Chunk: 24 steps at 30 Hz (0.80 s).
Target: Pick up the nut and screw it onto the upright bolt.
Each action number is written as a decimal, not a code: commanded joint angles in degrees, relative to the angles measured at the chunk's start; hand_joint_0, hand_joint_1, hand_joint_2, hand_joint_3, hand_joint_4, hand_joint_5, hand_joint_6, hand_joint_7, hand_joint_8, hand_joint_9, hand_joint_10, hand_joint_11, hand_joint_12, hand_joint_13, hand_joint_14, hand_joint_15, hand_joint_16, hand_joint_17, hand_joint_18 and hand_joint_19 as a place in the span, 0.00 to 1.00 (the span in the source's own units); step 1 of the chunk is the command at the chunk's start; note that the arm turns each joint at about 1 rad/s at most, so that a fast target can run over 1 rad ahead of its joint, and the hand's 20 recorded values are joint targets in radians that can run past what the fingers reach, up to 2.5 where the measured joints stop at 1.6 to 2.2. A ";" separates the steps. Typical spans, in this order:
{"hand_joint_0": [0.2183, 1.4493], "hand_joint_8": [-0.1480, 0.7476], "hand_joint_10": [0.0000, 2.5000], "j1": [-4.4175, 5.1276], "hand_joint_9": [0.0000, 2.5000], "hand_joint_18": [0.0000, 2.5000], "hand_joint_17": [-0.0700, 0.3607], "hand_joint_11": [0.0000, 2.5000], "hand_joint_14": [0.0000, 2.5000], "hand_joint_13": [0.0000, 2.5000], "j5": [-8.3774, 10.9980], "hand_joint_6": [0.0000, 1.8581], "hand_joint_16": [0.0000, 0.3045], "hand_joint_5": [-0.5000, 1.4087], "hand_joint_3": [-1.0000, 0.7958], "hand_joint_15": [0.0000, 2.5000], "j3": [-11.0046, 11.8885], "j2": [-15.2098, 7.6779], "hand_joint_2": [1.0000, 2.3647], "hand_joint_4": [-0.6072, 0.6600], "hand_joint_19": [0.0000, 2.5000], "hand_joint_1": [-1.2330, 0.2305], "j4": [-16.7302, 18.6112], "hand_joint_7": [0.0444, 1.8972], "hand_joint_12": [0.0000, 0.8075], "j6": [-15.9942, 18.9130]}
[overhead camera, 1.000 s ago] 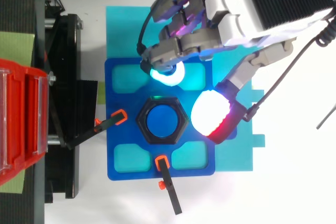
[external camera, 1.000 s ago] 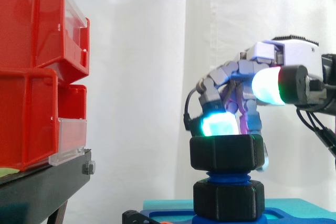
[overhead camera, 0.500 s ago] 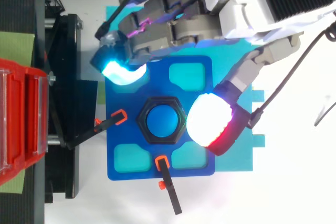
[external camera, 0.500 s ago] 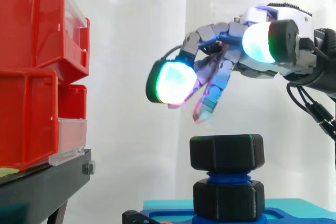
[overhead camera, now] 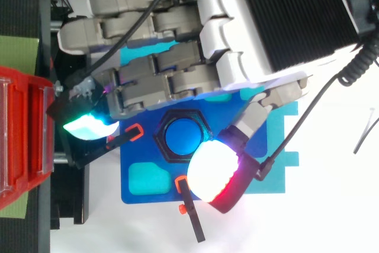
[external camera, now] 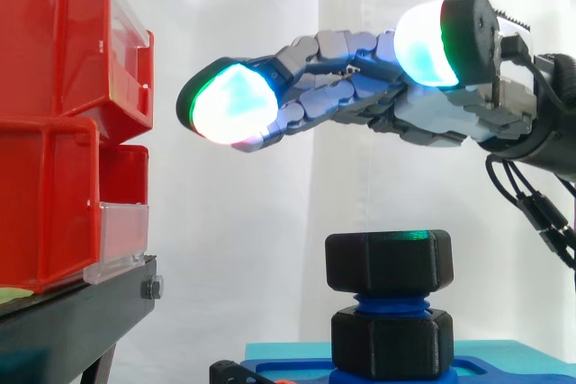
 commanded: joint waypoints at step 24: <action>0.22 0.38 0.00 0.64 0.13 0.00 0.32 0.00 0.00 0.08 -1.50 0.27 0.10 0.20 0.28 0.00 -3.60 -0.39 0.00 0.64 0.00 0.81 -0.84 0.45 0.35 -1.31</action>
